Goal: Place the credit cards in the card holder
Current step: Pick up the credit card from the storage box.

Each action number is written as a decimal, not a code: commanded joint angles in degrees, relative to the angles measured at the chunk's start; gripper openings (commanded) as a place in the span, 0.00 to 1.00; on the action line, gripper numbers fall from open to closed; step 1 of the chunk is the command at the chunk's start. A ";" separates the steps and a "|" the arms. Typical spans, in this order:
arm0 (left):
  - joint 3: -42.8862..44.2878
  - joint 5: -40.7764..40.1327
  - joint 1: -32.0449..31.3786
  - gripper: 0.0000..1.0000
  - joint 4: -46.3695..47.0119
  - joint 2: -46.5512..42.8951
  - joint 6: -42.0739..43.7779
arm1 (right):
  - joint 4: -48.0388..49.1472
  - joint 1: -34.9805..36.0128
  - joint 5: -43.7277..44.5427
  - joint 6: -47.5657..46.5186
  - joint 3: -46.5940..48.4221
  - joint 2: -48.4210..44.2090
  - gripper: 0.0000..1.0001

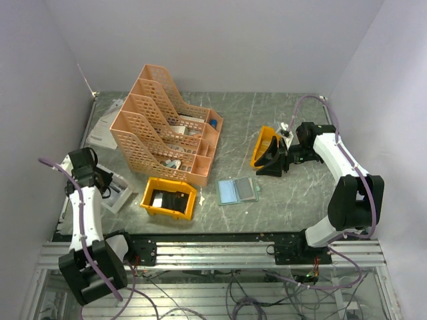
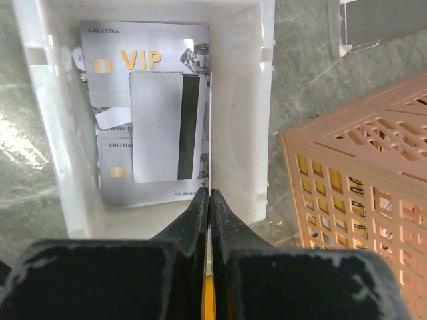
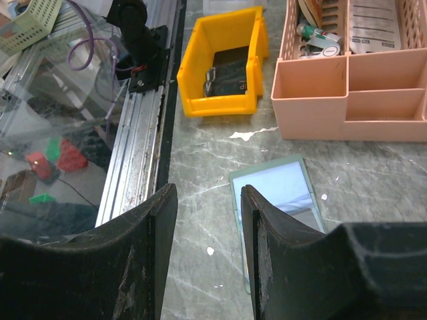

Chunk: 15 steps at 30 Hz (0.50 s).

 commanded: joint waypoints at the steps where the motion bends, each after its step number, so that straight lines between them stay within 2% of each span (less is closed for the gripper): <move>1: 3.02 -3.52 0.24 0.07 -6.86 -3.16 -1.98 | -0.55 -0.64 -1.71 -0.51 0.98 0.11 0.44; 7: 8.43 -1.16 0.28 0.07 -14.49 -8.25 -3.91 | -0.49 -0.90 -1.33 -0.73 0.87 0.18 0.44; 15: 16.22 17.03 0.23 0.07 -20.56 -22.19 0.90 | -0.45 -0.80 -0.27 -4.17 -0.70 -2.12 0.44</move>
